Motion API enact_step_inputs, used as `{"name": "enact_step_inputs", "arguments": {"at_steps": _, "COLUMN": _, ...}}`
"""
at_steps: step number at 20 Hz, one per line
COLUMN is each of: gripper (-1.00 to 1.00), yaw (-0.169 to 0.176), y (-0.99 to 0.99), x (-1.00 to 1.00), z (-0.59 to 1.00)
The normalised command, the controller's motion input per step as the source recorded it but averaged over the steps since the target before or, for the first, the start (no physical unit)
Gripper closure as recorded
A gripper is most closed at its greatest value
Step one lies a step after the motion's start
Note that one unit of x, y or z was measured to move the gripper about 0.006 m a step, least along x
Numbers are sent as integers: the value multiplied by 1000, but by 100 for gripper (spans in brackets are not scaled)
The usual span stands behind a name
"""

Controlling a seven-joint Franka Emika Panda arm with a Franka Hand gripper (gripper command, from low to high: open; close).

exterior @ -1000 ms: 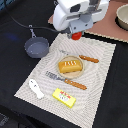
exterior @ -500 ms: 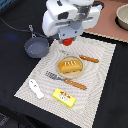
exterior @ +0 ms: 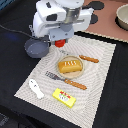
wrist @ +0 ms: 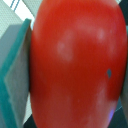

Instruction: Interact with the objects in diverse but meaningful ways.

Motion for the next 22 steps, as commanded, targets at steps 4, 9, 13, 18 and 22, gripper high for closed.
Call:
{"name": "enact_step_inputs", "arguments": {"at_steps": 4, "gripper": 100, "yaw": 0, "y": -43, "x": -936, "z": -320}}
{"name": "enact_step_inputs", "arguments": {"at_steps": 9, "gripper": 100, "yaw": 0, "y": -12, "x": -933, "z": -302}}
{"name": "enact_step_inputs", "arguments": {"at_steps": 13, "gripper": 100, "yaw": 0, "y": 0, "x": -986, "z": -59}}
{"name": "enact_step_inputs", "arguments": {"at_steps": 18, "gripper": 100, "yaw": 0, "y": 0, "x": -919, "z": -14}}
{"name": "enact_step_inputs", "arguments": {"at_steps": 22, "gripper": 100, "yaw": 0, "y": 0, "x": -771, "z": -56}}
